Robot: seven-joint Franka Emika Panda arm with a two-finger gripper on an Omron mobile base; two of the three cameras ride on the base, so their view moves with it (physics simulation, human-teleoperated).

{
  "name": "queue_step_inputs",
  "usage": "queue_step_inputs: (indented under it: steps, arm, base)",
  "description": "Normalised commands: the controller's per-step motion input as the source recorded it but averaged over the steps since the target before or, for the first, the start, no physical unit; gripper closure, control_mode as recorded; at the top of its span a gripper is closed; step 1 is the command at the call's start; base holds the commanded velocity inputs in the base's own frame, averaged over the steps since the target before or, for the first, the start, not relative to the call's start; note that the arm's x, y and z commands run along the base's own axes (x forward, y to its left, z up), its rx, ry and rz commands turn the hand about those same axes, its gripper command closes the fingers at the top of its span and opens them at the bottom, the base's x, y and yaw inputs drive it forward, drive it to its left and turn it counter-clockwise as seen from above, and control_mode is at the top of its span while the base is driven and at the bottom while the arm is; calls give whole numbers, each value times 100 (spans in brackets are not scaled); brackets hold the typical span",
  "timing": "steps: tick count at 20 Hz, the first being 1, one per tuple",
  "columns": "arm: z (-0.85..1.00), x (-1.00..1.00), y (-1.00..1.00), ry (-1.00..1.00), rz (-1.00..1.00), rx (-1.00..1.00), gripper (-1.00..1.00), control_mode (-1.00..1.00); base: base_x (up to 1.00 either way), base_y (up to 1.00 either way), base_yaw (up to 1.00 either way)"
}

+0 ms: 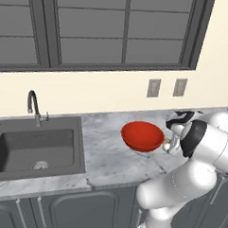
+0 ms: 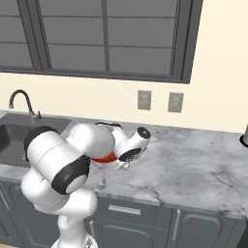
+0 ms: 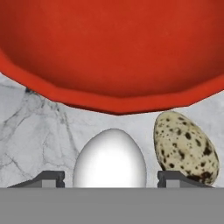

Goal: Gather the eggs and milk located in the vicinity of the sink area and place them right next to the bowl.

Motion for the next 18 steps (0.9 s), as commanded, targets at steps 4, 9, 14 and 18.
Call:
queue_step_inputs:
  steps: [4,9,14,18]
  arm:
    - [0,0,0,0,0,0,-100,-100]
    - [4,-28,-5,0,-2,0,-100,-100]
    - [30,-25,-3,0,-5,0,-100,-100]
    - [61,0,0,5,-10,-2,-100,-100]
  base:
    - [0,0,0]
    - [0,0,0]
    - [0,0,0]
    - [0,0,0]
